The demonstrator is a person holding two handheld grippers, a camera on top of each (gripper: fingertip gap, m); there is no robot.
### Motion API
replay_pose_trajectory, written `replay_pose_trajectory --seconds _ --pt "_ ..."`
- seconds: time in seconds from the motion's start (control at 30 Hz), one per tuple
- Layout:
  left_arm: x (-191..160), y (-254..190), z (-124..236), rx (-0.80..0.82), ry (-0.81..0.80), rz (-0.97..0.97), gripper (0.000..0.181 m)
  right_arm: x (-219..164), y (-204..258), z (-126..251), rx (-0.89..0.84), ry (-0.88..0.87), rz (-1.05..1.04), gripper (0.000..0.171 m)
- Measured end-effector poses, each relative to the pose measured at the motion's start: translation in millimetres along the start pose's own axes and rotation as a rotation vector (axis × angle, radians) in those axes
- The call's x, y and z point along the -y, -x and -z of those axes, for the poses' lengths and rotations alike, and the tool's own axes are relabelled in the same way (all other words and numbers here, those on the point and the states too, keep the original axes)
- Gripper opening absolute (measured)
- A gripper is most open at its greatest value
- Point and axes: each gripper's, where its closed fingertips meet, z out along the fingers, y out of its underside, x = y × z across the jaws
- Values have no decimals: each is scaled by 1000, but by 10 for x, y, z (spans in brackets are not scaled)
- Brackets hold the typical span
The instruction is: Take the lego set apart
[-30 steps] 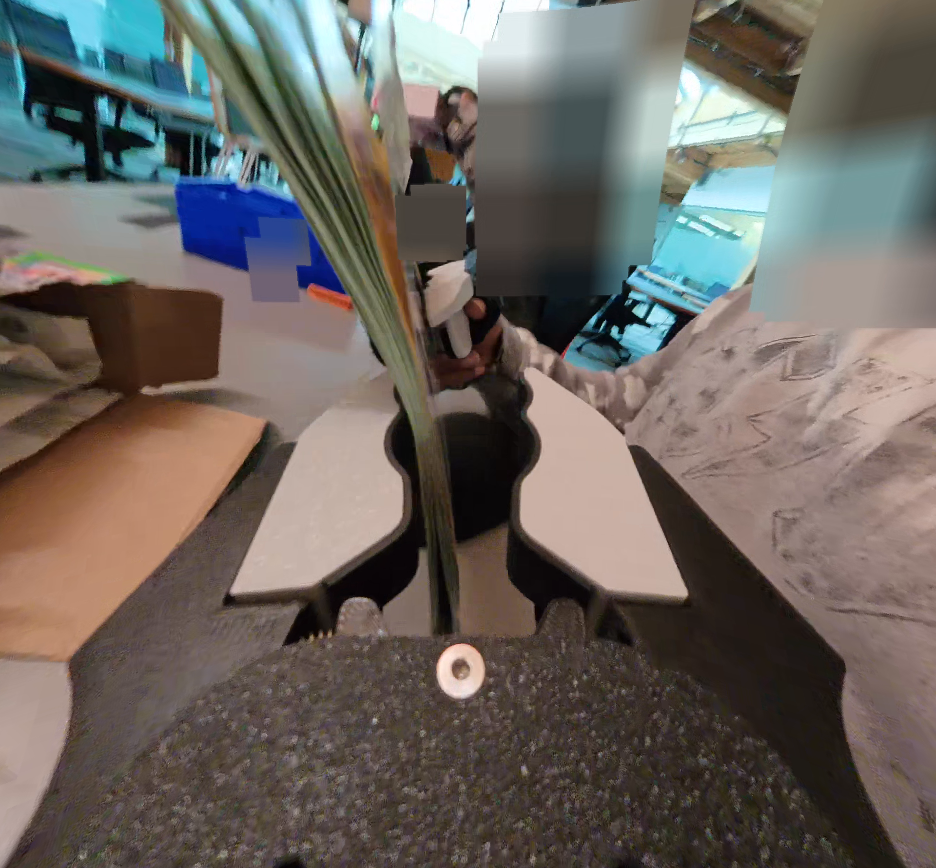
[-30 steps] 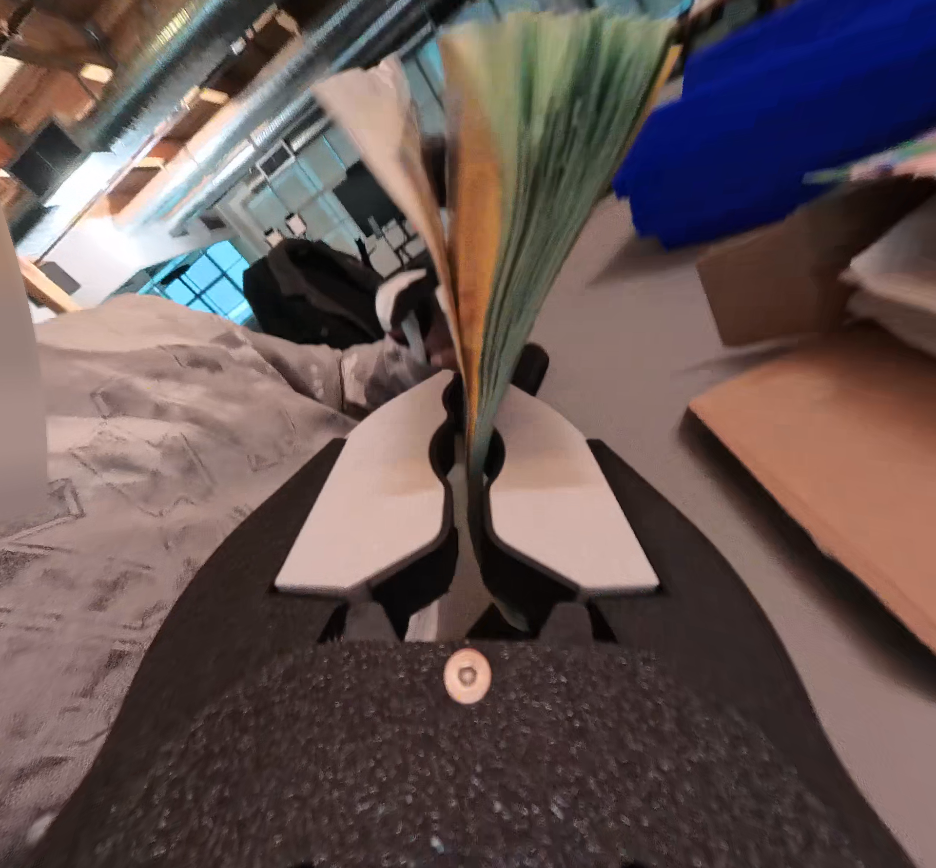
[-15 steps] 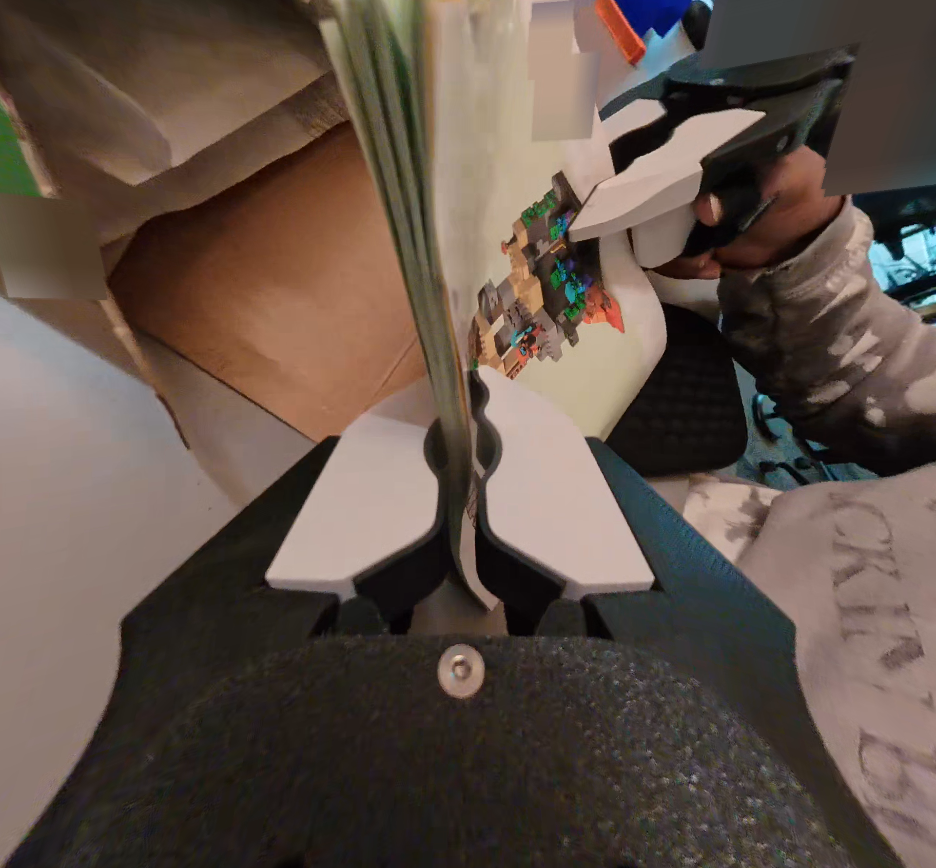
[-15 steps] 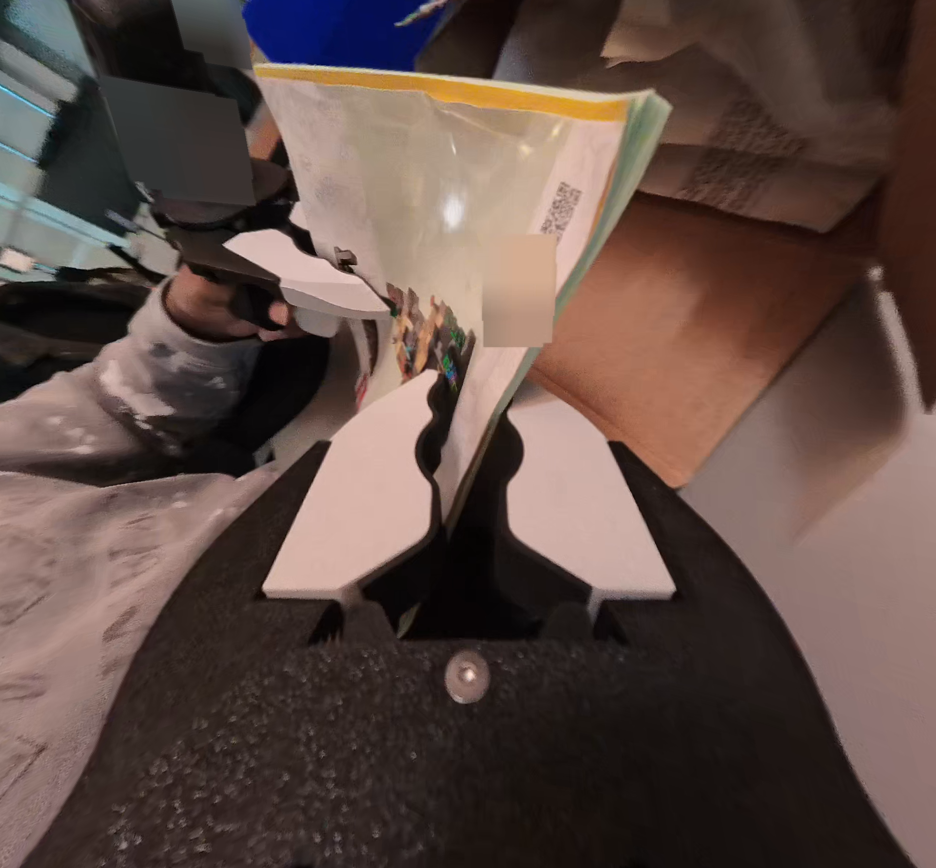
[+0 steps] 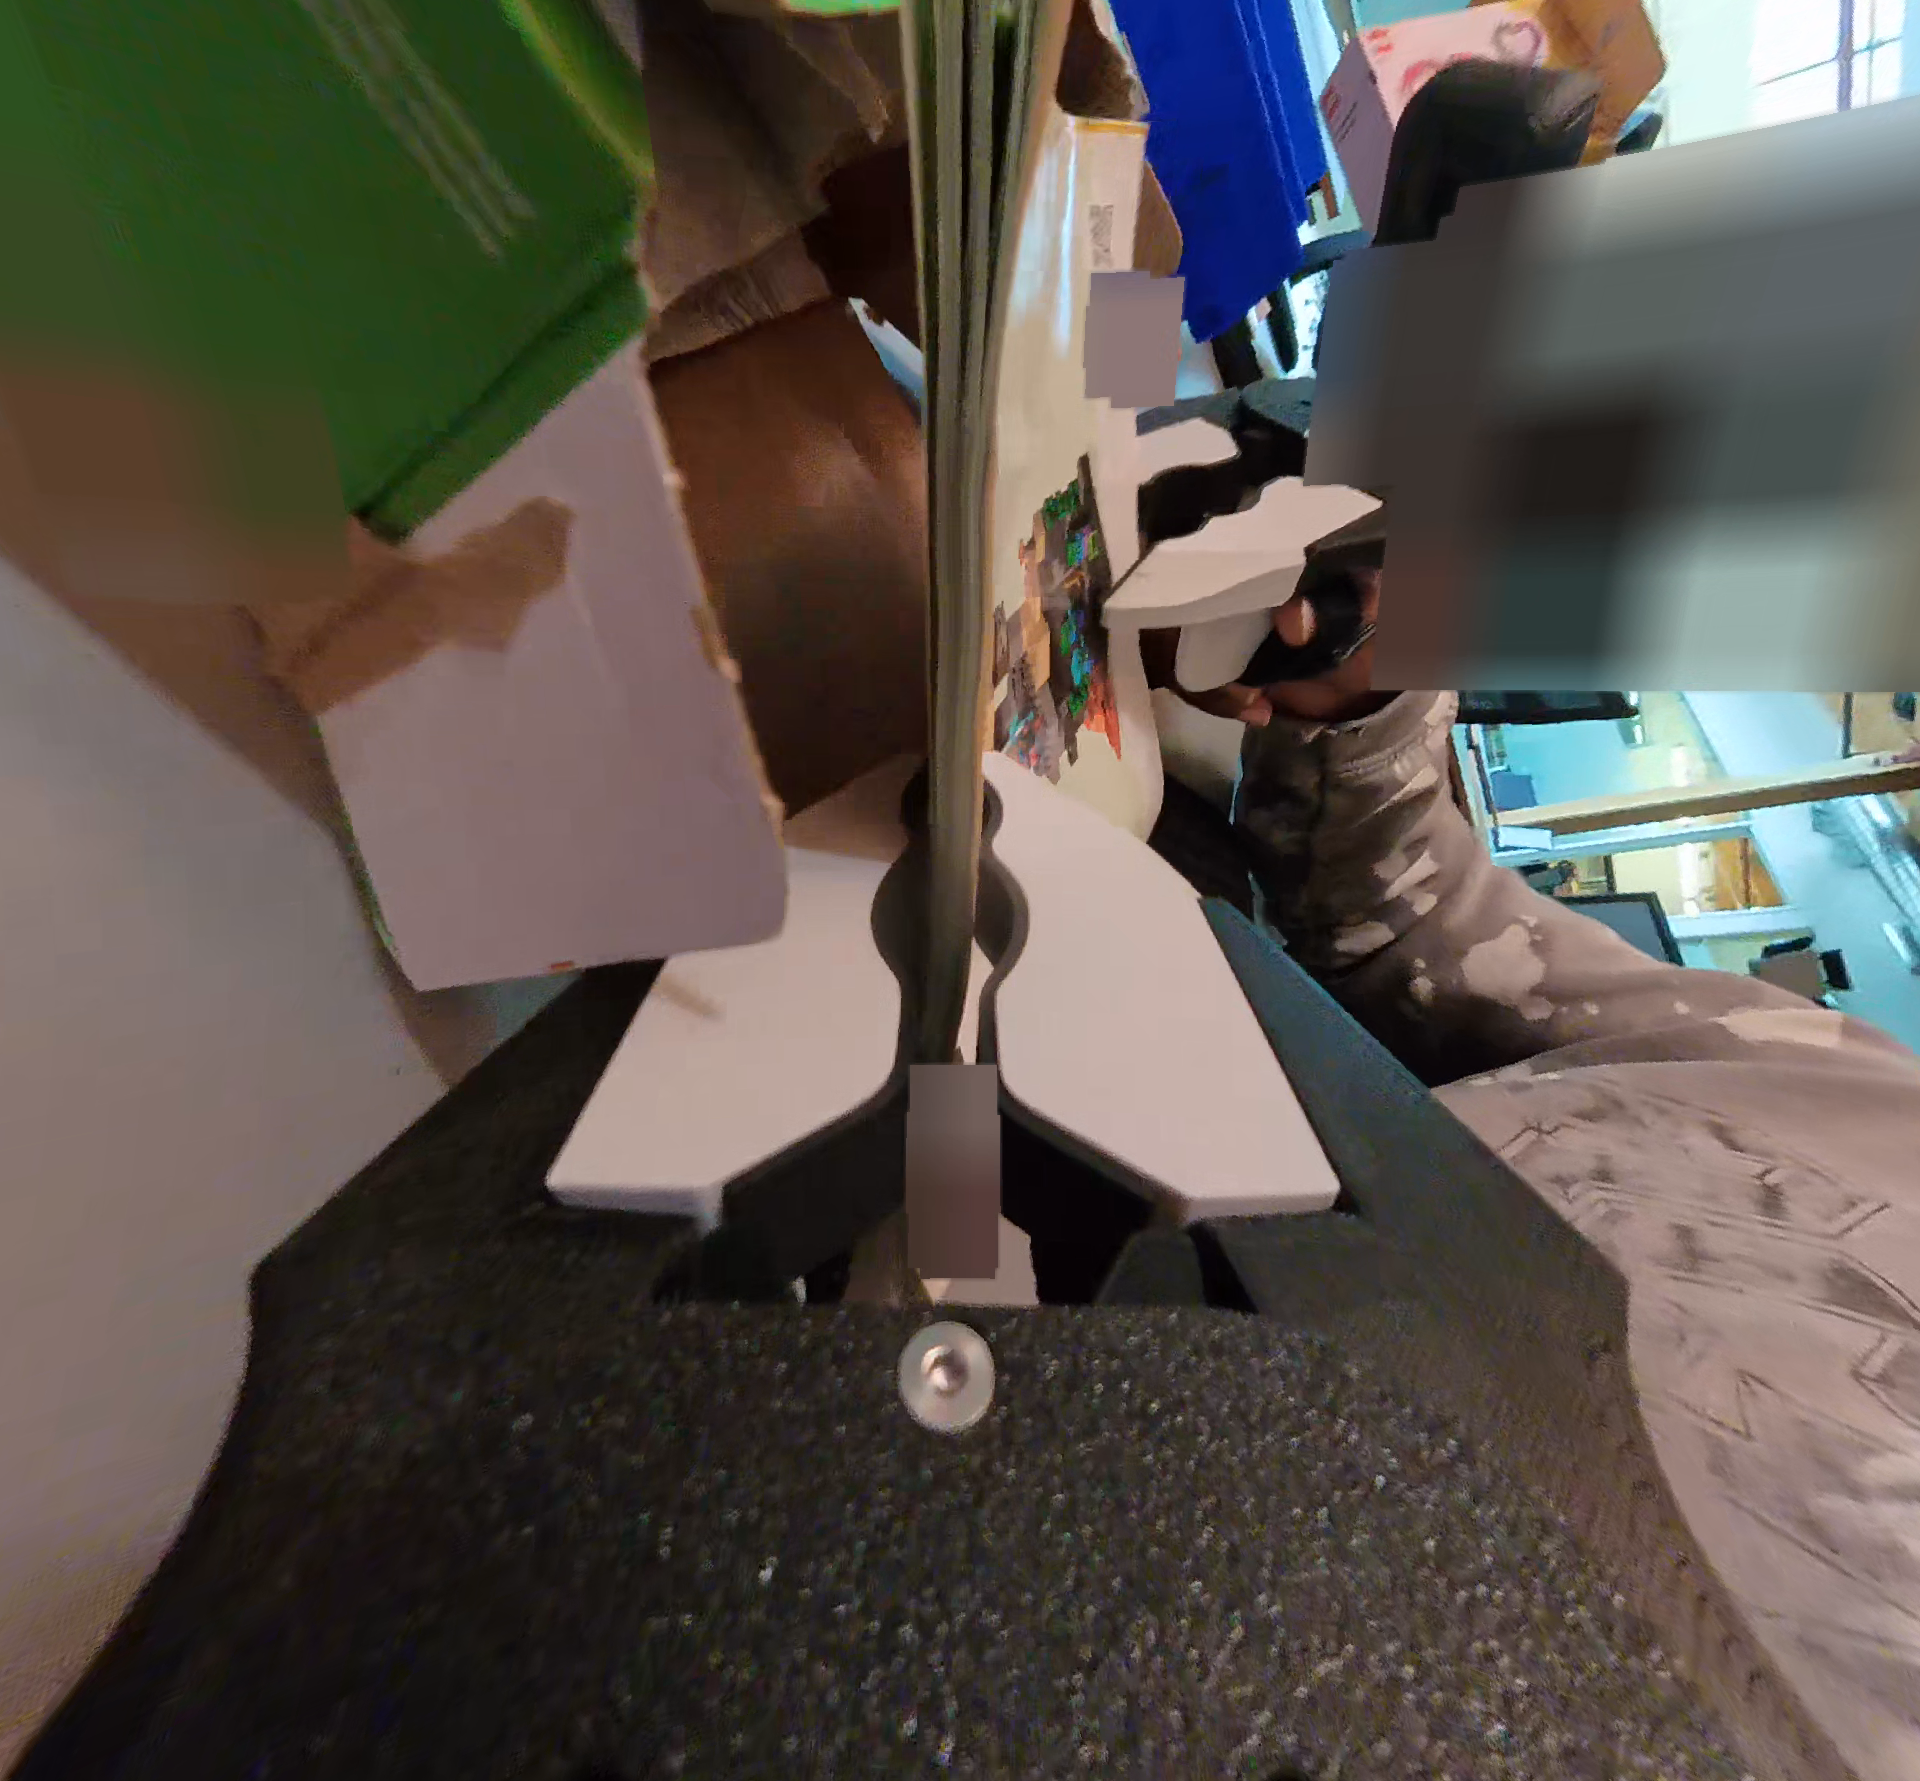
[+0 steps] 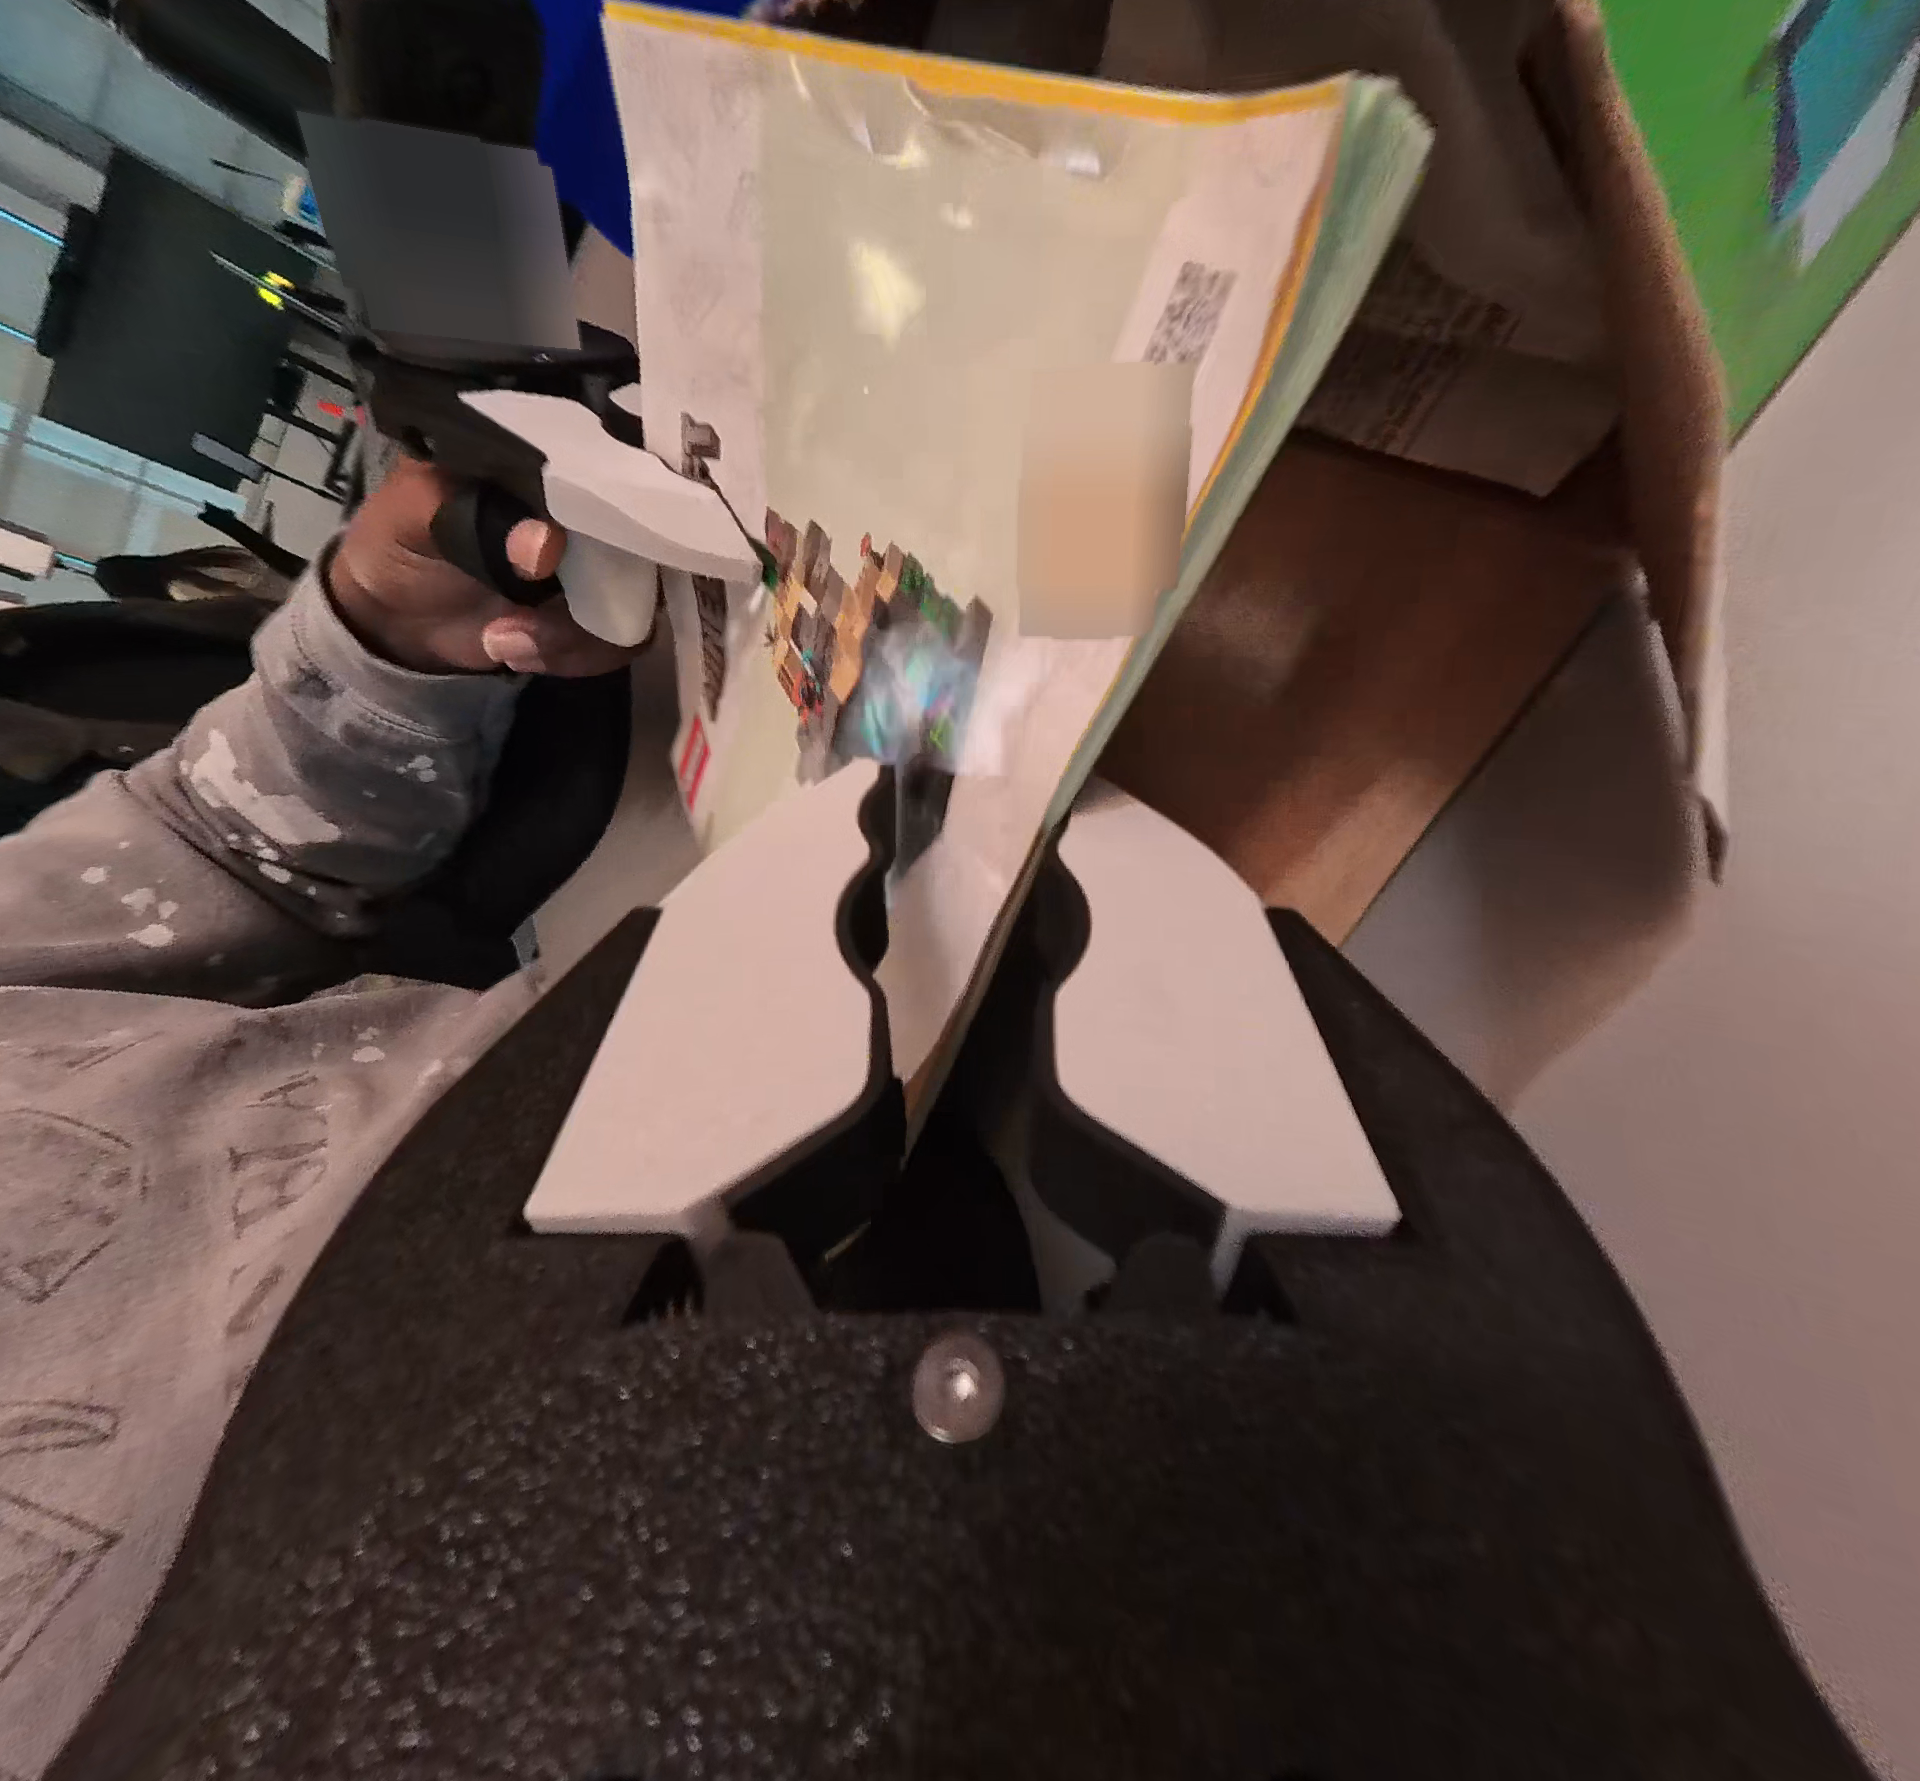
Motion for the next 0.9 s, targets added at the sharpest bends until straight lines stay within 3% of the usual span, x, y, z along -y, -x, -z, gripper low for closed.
replay_pose_trajectory --seconds 0.23,0.4,0.67,0.9 --pt "104 53 4 -27 -82 66 4 -41 -55 -39 -6 14 13 29" --pt "84 -5 -78 -107 -84 151 3 27 -83 66 21 6 -12 10" --pt "-120 36 -236 -92 -6 192 5 -72 -159 113 80 55 -96 7" --pt "65 40 -148 -76 -67 156 8 95 -136 69 82 8 -72 7"
